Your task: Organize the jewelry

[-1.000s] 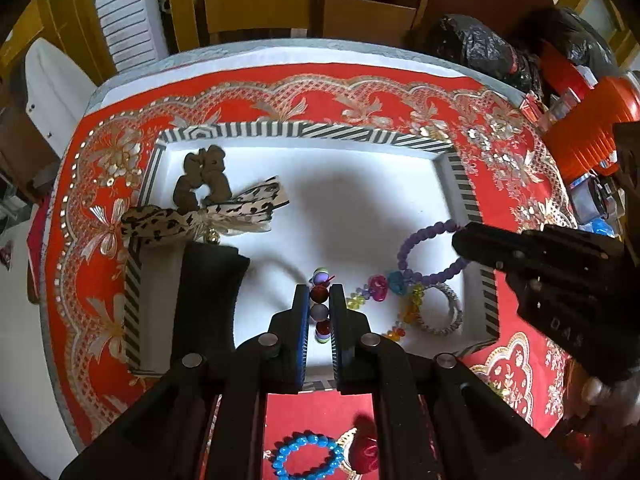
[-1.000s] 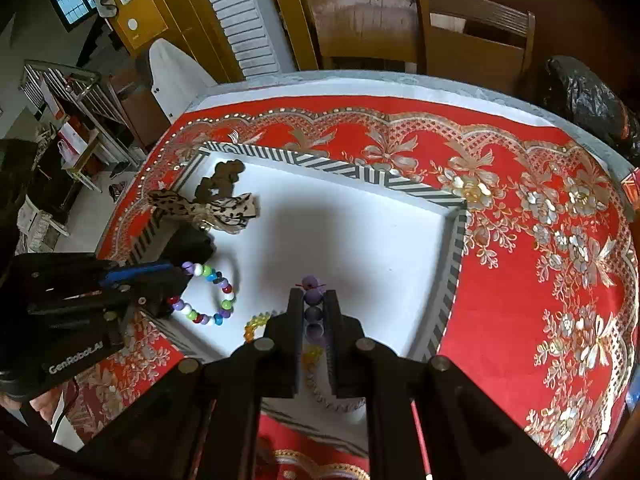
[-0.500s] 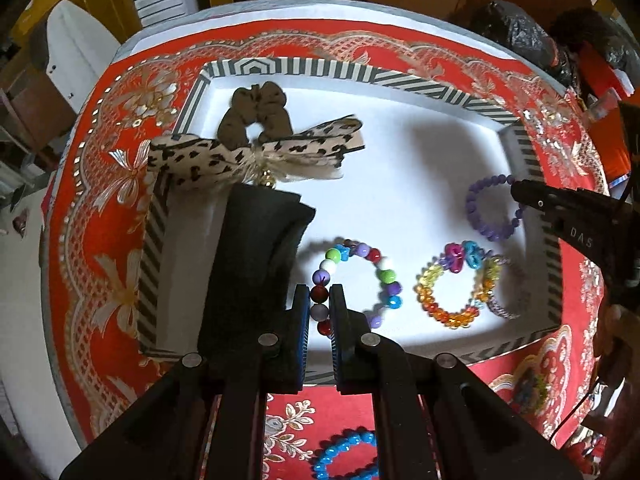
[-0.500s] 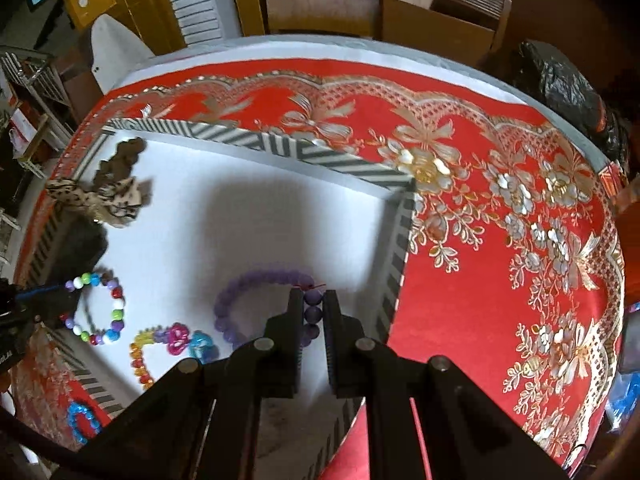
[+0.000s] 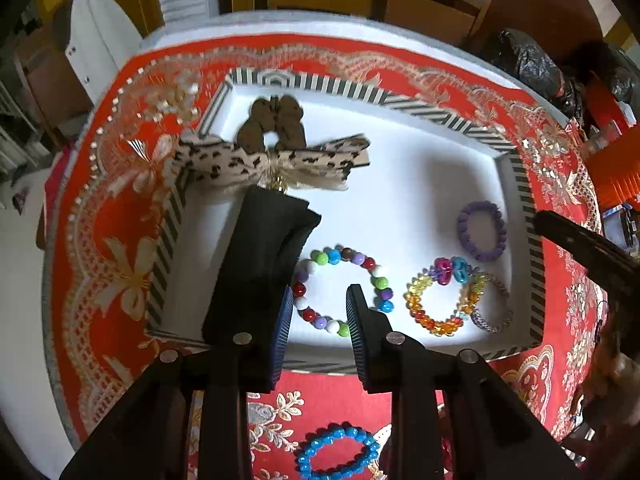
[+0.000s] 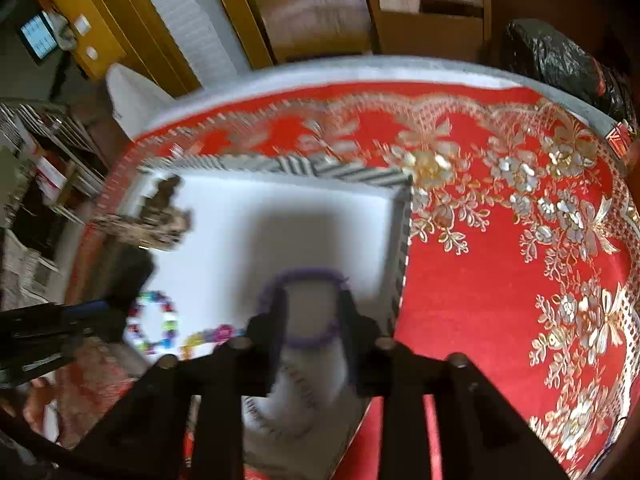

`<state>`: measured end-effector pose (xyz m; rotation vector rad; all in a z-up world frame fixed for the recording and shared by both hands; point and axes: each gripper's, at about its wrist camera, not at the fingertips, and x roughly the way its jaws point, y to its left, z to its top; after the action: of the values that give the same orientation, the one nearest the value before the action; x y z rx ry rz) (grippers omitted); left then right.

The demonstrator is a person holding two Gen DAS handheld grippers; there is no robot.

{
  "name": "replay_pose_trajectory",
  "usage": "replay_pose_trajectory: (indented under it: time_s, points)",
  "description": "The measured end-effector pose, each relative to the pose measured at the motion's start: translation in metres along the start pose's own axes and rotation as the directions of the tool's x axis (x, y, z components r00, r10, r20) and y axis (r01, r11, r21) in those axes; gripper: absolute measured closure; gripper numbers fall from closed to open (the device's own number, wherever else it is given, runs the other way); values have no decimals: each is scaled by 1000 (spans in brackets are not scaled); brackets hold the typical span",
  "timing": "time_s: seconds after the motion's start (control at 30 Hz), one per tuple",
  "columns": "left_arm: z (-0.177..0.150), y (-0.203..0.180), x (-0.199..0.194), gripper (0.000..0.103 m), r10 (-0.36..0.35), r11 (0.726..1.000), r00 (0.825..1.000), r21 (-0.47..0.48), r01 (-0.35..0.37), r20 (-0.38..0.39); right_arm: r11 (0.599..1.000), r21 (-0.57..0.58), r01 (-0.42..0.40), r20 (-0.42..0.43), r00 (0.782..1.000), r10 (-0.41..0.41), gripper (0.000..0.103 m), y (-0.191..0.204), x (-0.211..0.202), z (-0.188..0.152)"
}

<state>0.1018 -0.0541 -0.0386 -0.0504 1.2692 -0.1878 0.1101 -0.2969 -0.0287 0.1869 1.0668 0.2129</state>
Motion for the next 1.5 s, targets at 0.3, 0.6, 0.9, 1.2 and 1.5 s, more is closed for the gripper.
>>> replay_pose_trajectory:
  time_s: [0.3,0.6,0.9,1.2,1.5]
  points:
    - [-19,-17,-32,94,-13,1000,998,30,11,53,997,-61,-38,124,991,46,57,24,-81,-38]
    - [-55,-36,-53,94,0,998,996,58,-5,84,1000,-7,3,194,981,-1,57,10,-138,-93]
    - [-90,-49,-61,94,6,998,997,55,-11,75,993,11,115,181,977,-115,33,-3,-164,-149]
    - [-115,-53,-68,94,25,998,997,48,-29,77,987,17,162,175,971,-162,30,-9,-179,-174]
    - [-132,-44,-72,94,56,997,996,47,-60,69,994,0,109,112,988,-109,30,-3,-173,-193]
